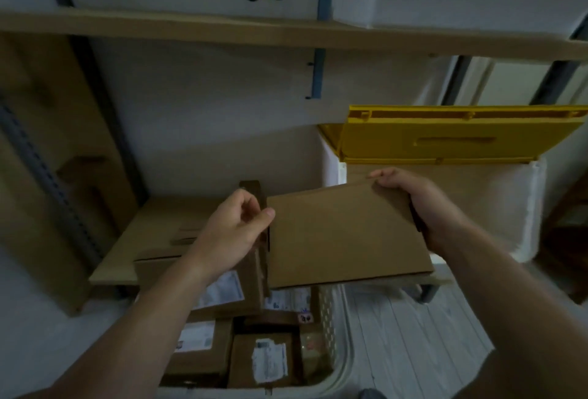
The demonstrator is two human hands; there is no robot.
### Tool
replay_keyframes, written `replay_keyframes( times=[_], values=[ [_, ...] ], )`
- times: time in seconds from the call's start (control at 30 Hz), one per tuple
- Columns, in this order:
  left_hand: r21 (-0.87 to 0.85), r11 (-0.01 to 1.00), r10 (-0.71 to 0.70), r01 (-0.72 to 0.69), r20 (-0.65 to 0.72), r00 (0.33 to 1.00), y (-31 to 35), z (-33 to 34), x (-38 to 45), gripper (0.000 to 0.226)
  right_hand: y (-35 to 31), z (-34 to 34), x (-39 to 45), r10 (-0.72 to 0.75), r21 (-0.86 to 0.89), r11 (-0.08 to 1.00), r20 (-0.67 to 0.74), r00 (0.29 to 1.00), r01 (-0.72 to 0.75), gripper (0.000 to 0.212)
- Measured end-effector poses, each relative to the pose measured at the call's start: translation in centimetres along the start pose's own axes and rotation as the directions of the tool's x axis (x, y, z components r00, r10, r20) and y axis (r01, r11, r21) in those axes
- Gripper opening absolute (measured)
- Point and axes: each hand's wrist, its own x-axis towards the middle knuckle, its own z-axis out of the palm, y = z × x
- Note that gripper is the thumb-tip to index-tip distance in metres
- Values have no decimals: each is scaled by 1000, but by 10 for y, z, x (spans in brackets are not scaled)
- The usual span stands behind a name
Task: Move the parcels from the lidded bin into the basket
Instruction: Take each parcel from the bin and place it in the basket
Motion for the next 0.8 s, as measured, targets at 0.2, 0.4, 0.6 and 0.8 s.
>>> replay_keyframes(
  times=[0.2, 0.4, 0.6, 0.8],
  values=[
    [-16, 1000, 7, -11, -202, 979, -13, -32, 3, 27, -5, 55, 20, -33, 69, 997, 70, 997, 28, 14],
    [9, 1000, 20, -18, -417, 908, -30, -58, 6, 31, -6, 101, 38, -12, 146, 989, 88, 996, -1, 26],
    [-187, 982, -115, 30, -459, 881, -56, -83, 13, 25, 18, 122, 52, 32, 68, 997, 130, 991, -41, 26],
    [-206, 979, -105, -4, -518, 849, -60, -85, 20, 19, 15, 135, 58, 11, 60, 998, 134, 991, -19, 29]
  ],
)
